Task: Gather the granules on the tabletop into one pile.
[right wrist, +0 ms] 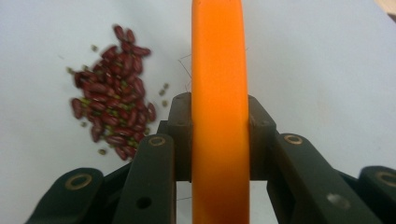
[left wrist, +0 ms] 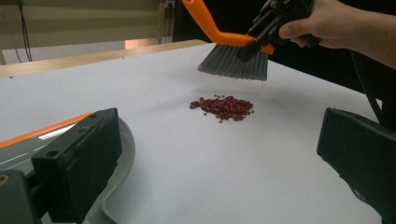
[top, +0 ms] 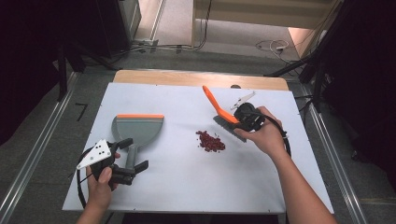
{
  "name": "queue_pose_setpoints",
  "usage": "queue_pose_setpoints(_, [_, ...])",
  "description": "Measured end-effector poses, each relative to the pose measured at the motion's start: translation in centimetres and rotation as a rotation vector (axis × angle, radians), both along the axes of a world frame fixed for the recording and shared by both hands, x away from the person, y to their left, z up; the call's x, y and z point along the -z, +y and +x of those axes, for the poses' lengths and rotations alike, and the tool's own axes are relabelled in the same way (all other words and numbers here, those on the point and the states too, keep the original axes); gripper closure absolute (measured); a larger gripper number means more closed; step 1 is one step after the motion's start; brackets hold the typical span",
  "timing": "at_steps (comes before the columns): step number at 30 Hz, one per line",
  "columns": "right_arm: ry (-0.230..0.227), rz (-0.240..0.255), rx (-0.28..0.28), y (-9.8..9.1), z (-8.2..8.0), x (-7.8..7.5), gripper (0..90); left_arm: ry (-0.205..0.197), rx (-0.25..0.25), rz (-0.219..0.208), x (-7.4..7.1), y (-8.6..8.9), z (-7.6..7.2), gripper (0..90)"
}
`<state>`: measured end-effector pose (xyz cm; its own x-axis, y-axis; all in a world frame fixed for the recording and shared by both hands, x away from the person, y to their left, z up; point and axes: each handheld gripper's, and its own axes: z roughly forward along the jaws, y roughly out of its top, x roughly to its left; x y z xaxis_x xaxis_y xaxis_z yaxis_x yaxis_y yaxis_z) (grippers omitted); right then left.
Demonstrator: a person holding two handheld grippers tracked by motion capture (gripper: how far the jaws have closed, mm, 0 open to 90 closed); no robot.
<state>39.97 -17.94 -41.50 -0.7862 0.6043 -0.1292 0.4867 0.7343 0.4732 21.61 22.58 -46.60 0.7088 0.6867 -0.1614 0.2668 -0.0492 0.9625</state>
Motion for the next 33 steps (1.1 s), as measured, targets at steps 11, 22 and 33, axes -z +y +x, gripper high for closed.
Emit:
queue_pose_setpoints(11, [0.012, -0.055, -0.073, 1.8, -1.7, 2.4, 68.2, 0.001, -0.001, 0.001, 0.0, 0.1, 0.0, 1.0])
queue_pose_setpoints(22, [-0.03, 0.087, 0.039, -1.4, -3.8, 0.1, 68.2, 0.0, -0.006, 0.003, 0.0, 0.1, 0.0, 1.0])
queue_pose_setpoints(33, [-0.062, 0.233, 0.164, -6.9, -7.2, 0.9, 68.2, -0.006, -0.021, 0.015, 0.0, 0.4, 0.1, 1.0])
